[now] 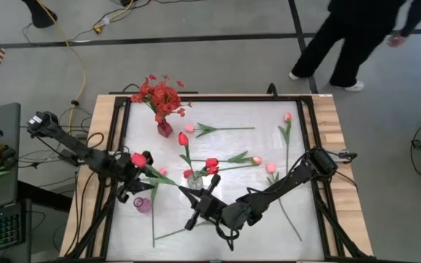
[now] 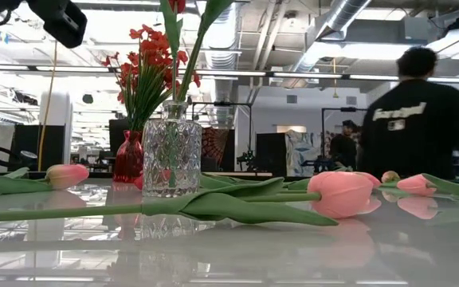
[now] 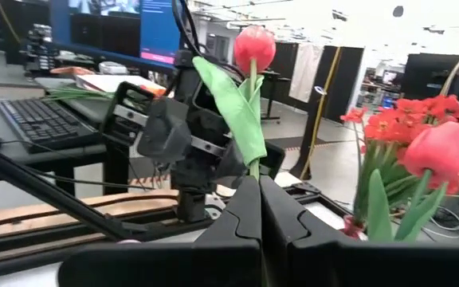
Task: Sort flowers into vase by color
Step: Put the red flower into the transparent vase
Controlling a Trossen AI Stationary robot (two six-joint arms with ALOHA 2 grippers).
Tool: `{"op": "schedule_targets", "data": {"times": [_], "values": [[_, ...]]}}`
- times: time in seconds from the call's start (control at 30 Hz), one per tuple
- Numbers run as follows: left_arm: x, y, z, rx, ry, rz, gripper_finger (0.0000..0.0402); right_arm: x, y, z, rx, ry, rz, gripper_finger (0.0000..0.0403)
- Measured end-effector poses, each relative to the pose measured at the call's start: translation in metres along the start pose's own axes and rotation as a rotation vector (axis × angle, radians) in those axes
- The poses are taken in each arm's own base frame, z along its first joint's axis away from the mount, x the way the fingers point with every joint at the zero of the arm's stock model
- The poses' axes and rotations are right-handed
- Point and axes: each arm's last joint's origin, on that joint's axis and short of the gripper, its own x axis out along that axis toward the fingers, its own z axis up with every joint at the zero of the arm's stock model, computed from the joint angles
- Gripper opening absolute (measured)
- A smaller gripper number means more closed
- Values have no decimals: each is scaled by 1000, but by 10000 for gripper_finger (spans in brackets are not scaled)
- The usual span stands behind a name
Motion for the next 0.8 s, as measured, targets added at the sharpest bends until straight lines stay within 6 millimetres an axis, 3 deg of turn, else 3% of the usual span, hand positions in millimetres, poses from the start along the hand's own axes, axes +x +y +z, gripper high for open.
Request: {"op": "schedule_targets", "data": {"times": [0.2, 0.57, 0.8], "values": [[14, -2, -14, 6, 31, 27, 178, 6, -4, 0, 15, -6, 7, 17], [45, -9, -14, 76, -103, 50, 178, 10, -6, 0, 31, -18, 26, 17], [45, -14, -15, 94, -82, 20, 178, 7, -3, -1, 12, -5, 38, 17]]}}
